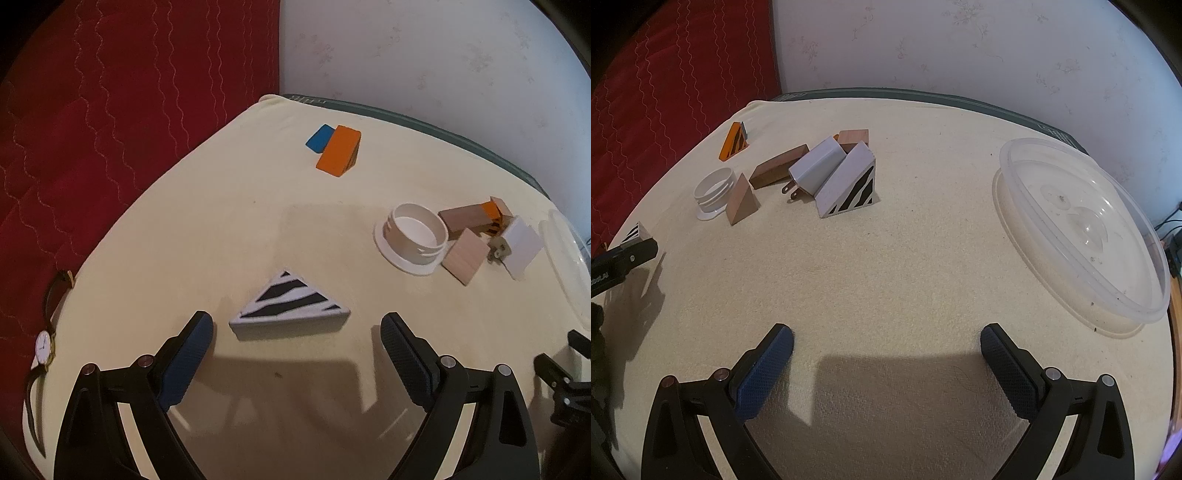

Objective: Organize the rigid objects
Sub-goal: 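Grasp the black-and-white striped triangle with the left gripper and hold it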

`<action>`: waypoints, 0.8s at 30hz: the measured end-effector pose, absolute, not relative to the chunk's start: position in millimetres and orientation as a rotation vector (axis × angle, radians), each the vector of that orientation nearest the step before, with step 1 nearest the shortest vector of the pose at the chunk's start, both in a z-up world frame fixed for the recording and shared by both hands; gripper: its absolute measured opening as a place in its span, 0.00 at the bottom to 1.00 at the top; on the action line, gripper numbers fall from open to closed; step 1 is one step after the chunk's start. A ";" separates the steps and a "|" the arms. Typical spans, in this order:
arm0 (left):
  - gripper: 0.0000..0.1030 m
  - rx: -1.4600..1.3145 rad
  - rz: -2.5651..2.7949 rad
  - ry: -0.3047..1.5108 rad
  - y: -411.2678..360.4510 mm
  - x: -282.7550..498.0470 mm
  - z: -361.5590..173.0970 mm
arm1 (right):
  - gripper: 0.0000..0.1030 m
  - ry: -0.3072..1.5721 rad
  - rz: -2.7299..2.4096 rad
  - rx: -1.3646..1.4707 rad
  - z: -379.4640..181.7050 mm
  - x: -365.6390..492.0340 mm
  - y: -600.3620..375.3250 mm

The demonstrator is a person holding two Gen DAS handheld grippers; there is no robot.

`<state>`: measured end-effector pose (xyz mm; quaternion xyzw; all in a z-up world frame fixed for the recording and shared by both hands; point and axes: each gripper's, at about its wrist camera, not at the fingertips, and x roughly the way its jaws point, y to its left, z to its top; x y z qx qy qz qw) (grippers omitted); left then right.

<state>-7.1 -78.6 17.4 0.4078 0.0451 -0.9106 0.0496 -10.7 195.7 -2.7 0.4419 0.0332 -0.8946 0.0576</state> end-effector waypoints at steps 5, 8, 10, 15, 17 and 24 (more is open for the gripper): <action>0.78 1.274 -2.767 0.151 -80.6 -10.5 14.5 | 1.00 0.101 -2.712 1.339 -2.6 -10.7 195.9; 0.75 1.274 -2.765 0.156 -81.2 -10.0 14.5 | 1.00 0.100 -2.712 1.339 -2.6 -10.5 196.0; 0.70 1.266 -2.765 0.156 -82.0 -9.8 14.4 | 1.00 0.100 -2.712 1.339 -2.6 -10.7 196.1; 0.57 1.250 -2.765 0.166 -83.6 -12.0 14.6 | 1.00 0.101 -2.711 1.339 -2.4 -10.8 196.3; 0.57 1.246 -2.766 0.164 -82.9 -12.4 14.8 | 1.00 0.100 -2.712 1.338 -2.0 -11.6 196.9; 0.57 1.217 -2.776 0.148 -80.9 -9.3 16.0 | 1.00 0.087 -2.722 1.340 -0.1 -13.0 197.9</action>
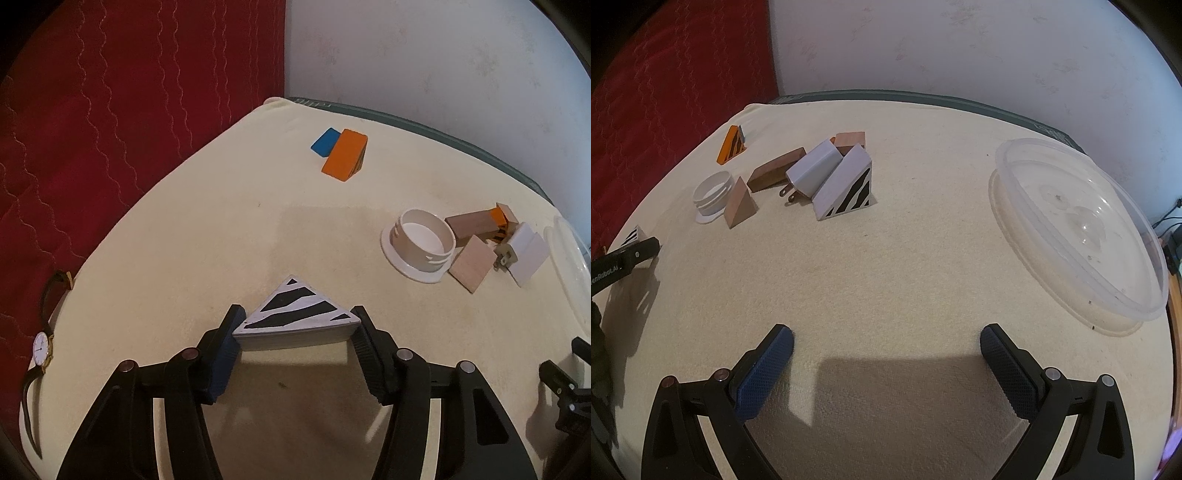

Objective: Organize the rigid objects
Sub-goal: 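Grasp the black-and-white striped triangle with the left gripper and hold it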

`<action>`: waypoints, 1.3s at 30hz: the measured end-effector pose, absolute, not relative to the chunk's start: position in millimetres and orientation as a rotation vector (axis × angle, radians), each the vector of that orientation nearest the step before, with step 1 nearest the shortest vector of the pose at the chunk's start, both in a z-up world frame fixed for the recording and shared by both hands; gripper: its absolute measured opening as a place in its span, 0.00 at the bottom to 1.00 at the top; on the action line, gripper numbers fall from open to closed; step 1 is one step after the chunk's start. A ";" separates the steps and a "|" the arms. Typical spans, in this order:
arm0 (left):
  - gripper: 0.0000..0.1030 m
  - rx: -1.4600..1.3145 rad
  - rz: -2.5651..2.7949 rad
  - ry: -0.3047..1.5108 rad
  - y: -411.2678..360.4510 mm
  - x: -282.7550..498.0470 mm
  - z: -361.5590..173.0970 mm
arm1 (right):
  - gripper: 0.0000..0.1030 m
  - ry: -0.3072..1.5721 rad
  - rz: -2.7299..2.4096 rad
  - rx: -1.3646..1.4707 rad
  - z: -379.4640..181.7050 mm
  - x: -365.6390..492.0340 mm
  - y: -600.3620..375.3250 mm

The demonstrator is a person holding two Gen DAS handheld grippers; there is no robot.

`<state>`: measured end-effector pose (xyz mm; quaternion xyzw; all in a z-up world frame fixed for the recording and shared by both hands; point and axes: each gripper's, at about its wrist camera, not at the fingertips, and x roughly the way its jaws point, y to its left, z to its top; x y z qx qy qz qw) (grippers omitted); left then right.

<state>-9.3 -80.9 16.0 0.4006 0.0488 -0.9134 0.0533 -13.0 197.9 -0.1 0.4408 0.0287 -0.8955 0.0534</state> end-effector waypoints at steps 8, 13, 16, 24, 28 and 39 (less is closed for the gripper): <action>0.57 1.204 -2.789 0.151 -81.4 -9.0 17.8 | 0.94 -0.081 -2.732 1.320 9.6 -28.6 202.8; 0.57 1.213 -2.792 0.175 -83.9 -9.3 17.1 | 0.93 -0.091 -2.748 1.244 21.9 -48.2 194.6; 0.57 1.220 -2.790 0.178 -83.6 -13.2 16.0 | 0.91 -0.011 -2.756 1.223 20.1 -59.5 187.1; 0.57 1.224 -2.791 0.190 -83.0 -15.6 14.5 | 0.88 -0.027 -2.762 1.223 17.2 -74.3 184.1; 0.57 1.225 -2.793 0.190 -82.5 -16.5 13.6 | 0.88 -0.052 -2.785 1.229 14.0 -74.8 187.8; 0.57 1.223 -2.791 0.193 -82.2 -16.1 13.0 | 0.88 -0.055 -2.778 1.089 36.4 -73.5 174.5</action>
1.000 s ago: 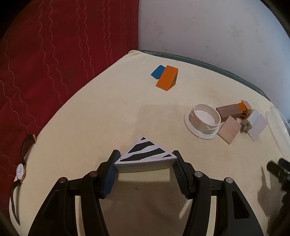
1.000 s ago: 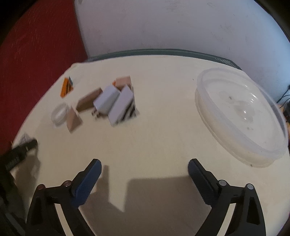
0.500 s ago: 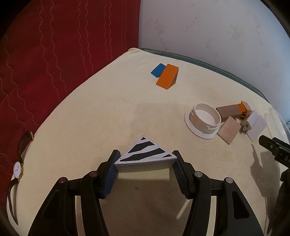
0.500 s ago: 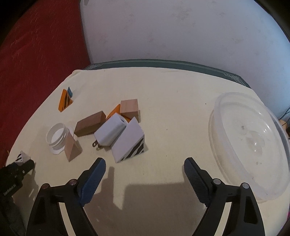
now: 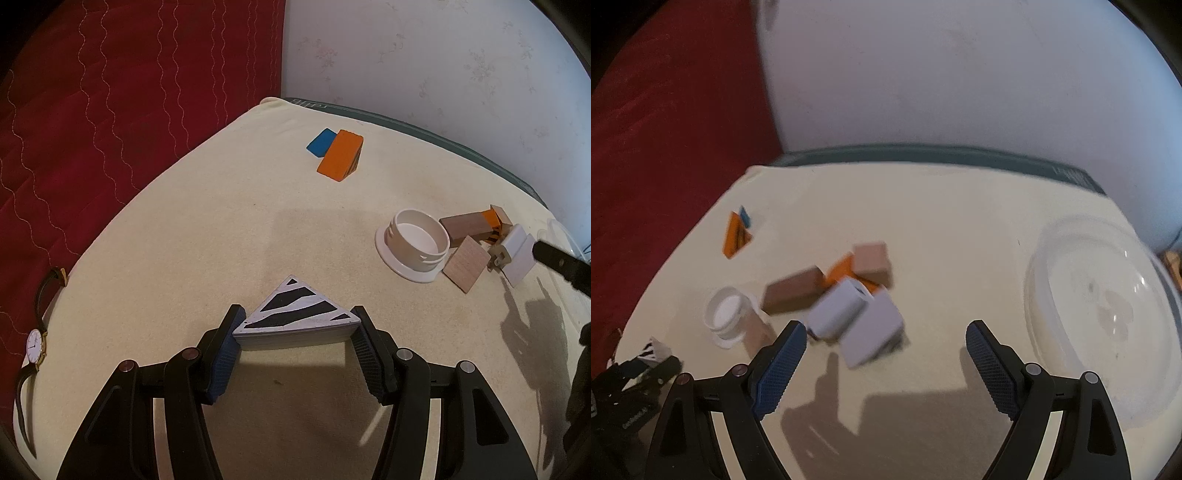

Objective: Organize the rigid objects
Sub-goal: 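Grasp the black-and-white striped triangle with the left gripper and hold it, then grasp the white ring-shaped cup with the right gripper while the left holds the striped triangle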

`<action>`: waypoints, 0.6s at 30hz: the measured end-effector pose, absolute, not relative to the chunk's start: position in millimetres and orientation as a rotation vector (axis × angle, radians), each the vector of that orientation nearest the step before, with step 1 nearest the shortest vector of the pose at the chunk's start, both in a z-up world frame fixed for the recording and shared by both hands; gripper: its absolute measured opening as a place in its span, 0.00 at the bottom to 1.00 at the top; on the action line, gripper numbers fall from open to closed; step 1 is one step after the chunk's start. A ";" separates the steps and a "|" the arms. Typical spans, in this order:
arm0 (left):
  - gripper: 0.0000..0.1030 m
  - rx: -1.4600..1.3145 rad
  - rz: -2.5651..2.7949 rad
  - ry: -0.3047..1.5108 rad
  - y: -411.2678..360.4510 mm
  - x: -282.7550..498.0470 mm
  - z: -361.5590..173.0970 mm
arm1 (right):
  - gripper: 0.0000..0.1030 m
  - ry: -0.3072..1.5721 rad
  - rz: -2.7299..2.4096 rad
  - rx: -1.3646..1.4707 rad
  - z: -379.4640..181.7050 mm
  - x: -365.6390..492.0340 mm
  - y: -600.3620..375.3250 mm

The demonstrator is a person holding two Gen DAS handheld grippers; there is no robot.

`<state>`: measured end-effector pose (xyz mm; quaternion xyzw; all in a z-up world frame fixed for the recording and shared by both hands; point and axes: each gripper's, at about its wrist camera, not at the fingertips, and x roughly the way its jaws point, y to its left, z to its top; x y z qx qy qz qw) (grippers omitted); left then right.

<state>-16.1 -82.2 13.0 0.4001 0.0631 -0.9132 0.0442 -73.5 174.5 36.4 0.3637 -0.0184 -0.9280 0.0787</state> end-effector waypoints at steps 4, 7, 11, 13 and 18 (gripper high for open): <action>0.57 1.222 -2.790 0.194 -82.1 -16.0 13.0 | 0.87 -0.031 -2.750 1.003 48.4 -72.8 161.6; 0.57 1.222 -2.790 0.195 -81.9 -15.9 13.0 | 0.81 0.011 -2.718 0.987 50.8 -73.6 149.7; 0.57 1.221 -2.789 0.195 -81.7 -15.9 13.0 | 0.77 0.032 -2.652 0.987 47.3 -68.3 134.9; 0.57 1.222 -2.789 0.195 -81.8 -16.1 13.0 | 0.75 0.044 -2.604 1.001 42.6 -63.9 123.6; 0.57 1.221 -2.789 0.196 -81.7 -16.2 12.9 | 0.71 0.005 -2.505 1.075 25.1 -62.3 104.2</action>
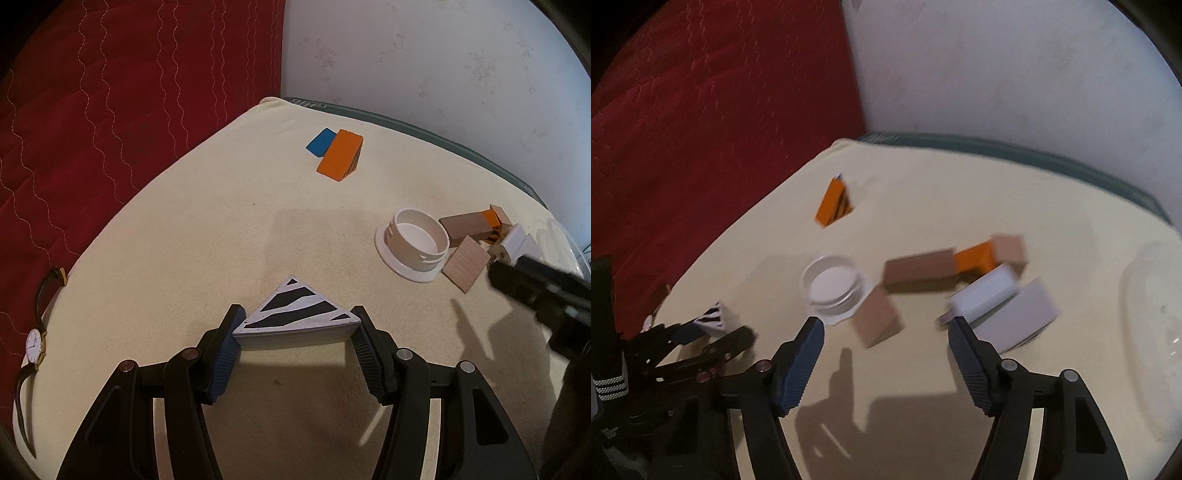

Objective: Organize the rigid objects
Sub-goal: 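Grasp the white ring-shaped cup with the right gripper while the left holds the striped triangle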

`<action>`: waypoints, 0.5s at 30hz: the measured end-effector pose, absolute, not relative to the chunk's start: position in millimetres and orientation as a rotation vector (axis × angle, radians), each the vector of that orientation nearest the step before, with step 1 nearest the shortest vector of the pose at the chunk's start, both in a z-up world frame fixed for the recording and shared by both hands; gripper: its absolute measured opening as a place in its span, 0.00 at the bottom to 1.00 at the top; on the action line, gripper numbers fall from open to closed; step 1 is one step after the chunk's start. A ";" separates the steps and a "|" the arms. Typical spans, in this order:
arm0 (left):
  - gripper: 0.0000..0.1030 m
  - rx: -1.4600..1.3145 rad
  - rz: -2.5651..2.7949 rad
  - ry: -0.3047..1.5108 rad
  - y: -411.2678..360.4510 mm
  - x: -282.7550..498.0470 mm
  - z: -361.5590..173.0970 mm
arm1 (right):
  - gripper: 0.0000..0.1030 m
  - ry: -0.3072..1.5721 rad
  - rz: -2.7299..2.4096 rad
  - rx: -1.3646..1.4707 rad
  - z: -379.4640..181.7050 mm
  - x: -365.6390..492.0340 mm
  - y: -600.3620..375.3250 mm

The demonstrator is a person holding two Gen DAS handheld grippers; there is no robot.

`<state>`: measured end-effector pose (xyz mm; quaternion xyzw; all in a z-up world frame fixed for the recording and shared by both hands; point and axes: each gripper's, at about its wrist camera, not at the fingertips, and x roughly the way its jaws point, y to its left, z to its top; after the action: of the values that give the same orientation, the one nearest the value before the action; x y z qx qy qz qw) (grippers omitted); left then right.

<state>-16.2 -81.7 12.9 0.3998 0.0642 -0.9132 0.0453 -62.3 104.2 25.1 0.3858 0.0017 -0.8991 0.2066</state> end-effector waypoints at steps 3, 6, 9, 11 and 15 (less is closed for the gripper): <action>0.57 1.221 -2.789 0.196 -81.7 -15.9 13.0 | 0.71 -0.014 -2.487 1.099 18.6 -62.9 102.3; 0.57 1.221 -2.788 0.196 -81.6 -15.8 12.9 | 0.71 -0.018 -2.484 1.094 20.4 -61.3 101.3; 0.57 1.220 -2.787 0.198 -81.3 -15.7 12.9 | 0.71 -0.011 -2.499 1.073 24.1 -66.3 95.7; 0.57 1.220 -2.788 0.202 -81.2 -15.9 12.9 | 0.71 0.012 -2.504 1.055 25.5 -70.9 87.6; 0.57 1.220 -2.790 0.210 -79.6 -17.6 12.2 | 0.71 0.062 -2.482 1.011 31.1 -77.8 67.9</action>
<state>-17.6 -79.6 12.2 0.3993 0.0689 -0.9131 0.0447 -77.8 67.9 31.1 0.3671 0.0224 -0.9015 0.2282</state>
